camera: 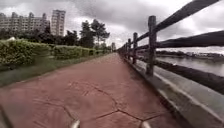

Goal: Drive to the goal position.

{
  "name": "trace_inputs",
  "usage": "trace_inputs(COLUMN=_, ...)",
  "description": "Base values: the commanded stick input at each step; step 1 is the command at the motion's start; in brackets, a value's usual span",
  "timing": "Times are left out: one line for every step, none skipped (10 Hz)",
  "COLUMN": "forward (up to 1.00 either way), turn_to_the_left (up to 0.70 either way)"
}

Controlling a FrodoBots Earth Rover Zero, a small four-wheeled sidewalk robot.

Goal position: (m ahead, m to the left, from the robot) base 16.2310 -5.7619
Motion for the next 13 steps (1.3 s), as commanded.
trace_inputs(forward=0.5, turn_to_the_left=0.0)
trace_inputs(forward=0.5, turn_to_the_left=0.0)
trace_inputs(forward=0.5, turn_to_the_left=0.0)
trace_inputs(forward=0.5, turn_to_the_left=0.0)
trace_inputs(forward=0.5, turn_to_the_left=0.0)
trace_inputs(forward=0.5, turn_to_the_left=0.0)
trace_inputs(forward=0.5, turn_to_the_left=0.0)
trace_inputs(forward=0.5, turn_to_the_left=0.0)
trace_inputs(forward=0.5, turn_to_the_left=0.0)
trace_inputs(forward=0.5, turn_to_the_left=0.0)
trace_inputs(forward=0.5, turn_to_the_left=0.0)
trace_inputs(forward=0.5, turn_to_the_left=0.0)
trace_inputs(forward=0.5, turn_to_the_left=0.0)
